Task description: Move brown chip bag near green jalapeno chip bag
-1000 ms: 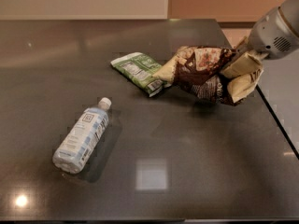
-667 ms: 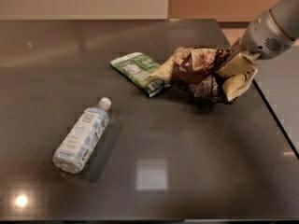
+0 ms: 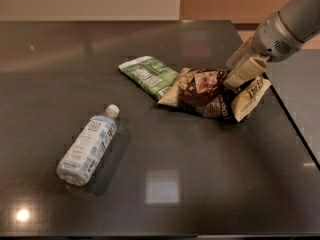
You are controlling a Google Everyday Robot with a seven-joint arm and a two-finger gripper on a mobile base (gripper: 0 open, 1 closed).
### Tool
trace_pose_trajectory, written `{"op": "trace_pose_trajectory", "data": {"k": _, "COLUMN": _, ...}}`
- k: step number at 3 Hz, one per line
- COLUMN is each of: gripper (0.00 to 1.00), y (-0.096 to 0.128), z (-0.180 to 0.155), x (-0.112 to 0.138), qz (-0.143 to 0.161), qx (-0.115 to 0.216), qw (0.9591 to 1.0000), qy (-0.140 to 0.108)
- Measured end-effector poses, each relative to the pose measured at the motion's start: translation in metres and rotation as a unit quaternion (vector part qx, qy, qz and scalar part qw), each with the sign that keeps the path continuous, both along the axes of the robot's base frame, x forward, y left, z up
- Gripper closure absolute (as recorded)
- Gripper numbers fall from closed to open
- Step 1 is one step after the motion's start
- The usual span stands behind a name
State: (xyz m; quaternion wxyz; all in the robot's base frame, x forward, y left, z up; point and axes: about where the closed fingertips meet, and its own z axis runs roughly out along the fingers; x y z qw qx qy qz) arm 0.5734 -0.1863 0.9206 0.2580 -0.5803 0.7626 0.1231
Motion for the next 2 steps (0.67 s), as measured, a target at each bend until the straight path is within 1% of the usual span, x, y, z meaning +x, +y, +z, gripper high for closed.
{"op": "trace_pose_trajectory", "data": {"k": 1, "gripper": 0.0, "y": 0.0013, "z": -0.0011, "x": 0.001, "qz": 0.001, "qx": 0.0, "qw": 1.0, "qy": 0.0}}
{"op": "trace_pose_trajectory", "data": {"k": 2, "gripper": 0.0, "y": 0.0014, "z": -0.0011, "x": 0.0011, "qz": 0.001, "qx": 0.0, "qw": 1.0, "qy": 0.0}}
